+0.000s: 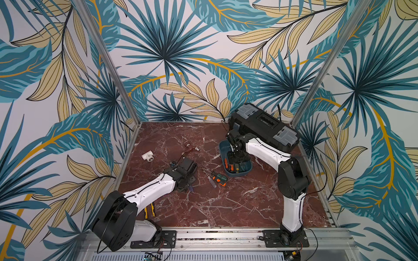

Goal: Put the screwdriver on the desktop into the storage box
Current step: Place the screwdriver in the storage box, then pick up the screwdriver from the center of the board.

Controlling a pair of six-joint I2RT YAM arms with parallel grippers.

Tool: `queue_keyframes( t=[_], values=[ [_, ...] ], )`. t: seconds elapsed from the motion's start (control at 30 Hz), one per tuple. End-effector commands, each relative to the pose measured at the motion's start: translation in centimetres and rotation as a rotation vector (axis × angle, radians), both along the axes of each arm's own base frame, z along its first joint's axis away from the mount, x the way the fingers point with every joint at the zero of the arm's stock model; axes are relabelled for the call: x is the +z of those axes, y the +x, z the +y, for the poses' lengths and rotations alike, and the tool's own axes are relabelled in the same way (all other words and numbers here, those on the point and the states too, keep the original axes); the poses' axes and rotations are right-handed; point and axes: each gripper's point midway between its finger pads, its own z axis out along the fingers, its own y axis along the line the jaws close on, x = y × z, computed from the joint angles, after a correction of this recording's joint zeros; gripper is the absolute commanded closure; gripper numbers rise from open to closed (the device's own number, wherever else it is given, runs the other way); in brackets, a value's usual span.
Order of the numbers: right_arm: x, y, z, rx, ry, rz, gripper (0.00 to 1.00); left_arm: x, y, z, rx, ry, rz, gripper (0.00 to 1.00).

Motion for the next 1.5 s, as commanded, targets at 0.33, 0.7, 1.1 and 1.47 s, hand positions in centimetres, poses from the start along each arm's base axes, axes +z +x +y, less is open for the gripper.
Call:
queue_keyframes(
  t=[0.33,0.7,1.1,1.47],
  values=[
    [5.3,-5.9,-0.5,-0.091,0.332,-0.208,0.37,0.0,1.8,-0.3,-0.056,0.087,0.023,0.45],
    [4.1,-8.2,-2.6,-0.157,0.324,-0.213,0.38,-2.7,1.6,0.1,-0.084,0.171,0.123,0.52],
    [4.2,-7.6,-1.7,-0.157,0.350,-0.203,0.39,-3.6,1.0,-0.7,-0.115,0.197,0.157,0.83],
    [5.2,-7.2,-2.1,-0.171,0.346,-0.243,0.40,6.4,4.0,-5.9,-0.186,0.187,-0.085,0.88]
  ],
)
